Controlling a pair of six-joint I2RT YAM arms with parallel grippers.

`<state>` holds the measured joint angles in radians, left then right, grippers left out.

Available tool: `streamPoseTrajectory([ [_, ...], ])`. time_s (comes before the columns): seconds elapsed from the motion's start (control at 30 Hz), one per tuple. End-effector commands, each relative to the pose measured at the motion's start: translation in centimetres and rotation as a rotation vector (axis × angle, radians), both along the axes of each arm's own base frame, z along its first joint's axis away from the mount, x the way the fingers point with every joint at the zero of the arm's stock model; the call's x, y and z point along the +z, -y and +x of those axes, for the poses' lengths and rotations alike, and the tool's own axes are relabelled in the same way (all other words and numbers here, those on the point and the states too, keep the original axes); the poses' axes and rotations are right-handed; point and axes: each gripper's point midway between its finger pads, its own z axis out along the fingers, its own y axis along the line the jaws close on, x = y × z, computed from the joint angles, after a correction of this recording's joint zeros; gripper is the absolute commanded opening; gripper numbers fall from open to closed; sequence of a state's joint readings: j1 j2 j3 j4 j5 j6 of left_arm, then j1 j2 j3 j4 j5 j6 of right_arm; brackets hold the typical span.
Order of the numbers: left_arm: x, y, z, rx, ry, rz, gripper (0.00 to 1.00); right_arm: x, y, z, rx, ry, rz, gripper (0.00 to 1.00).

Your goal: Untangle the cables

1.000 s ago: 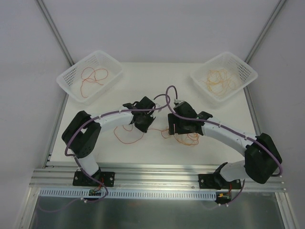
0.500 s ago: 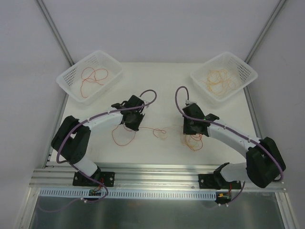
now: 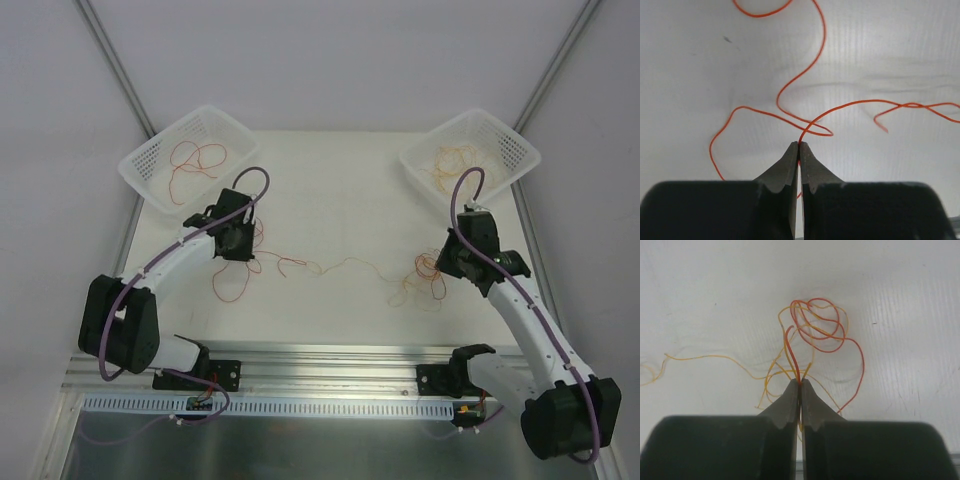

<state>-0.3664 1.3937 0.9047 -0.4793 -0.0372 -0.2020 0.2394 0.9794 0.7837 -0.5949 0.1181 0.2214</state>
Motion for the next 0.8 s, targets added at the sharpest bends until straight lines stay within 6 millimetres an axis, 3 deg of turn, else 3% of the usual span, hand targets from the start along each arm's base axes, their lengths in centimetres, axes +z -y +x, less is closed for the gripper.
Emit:
streamPoseTrajectory([
  [0.0, 1.5, -3.1, 0.2, 0.104, 0.021, 0.038, 0.0, 2.5, 0.1, -0.2, 0.014, 0.04, 0.048, 0.01],
  [0.23, 3.8, -6.7, 0.8, 0.21, 0.089, 0.079, 0.0, 2.9, 2.7, -0.9, -0.095, 0.027, 0.02, 0.01],
  [0.37, 4.1, -10.4, 0.3, 0.319, 0.097, 0.177, 0.0, 3.1, 4.8, -1.5, -0.184, 0.025, 0.011, 0.01],
  [0.47, 4.0, -11.5, 0.0, 0.363, 0.098, 0.199, 0.0, 2.9, 5.2, -1.7, -0.199, 0.009, 0.018, 0.01],
  [0.57, 3.4, -10.6, -0.1, 0.332, 0.073, 0.159, 0.0, 2.2, 3.0, -1.4, -0.085, -0.033, 0.093, 0.01],
  [0.63, 3.4, -8.5, -0.1, 0.271, 0.055, 0.06, 0.0, 1.6, 0.3, -1.4, 0.045, -0.075, 0.158, 0.06],
  [0.77, 3.9, -3.2, -0.9, 0.082, 0.06, 0.0, 0.0, 1.5, -2.6, -1.6, 0.211, -0.068, 0.076, 0.46],
])
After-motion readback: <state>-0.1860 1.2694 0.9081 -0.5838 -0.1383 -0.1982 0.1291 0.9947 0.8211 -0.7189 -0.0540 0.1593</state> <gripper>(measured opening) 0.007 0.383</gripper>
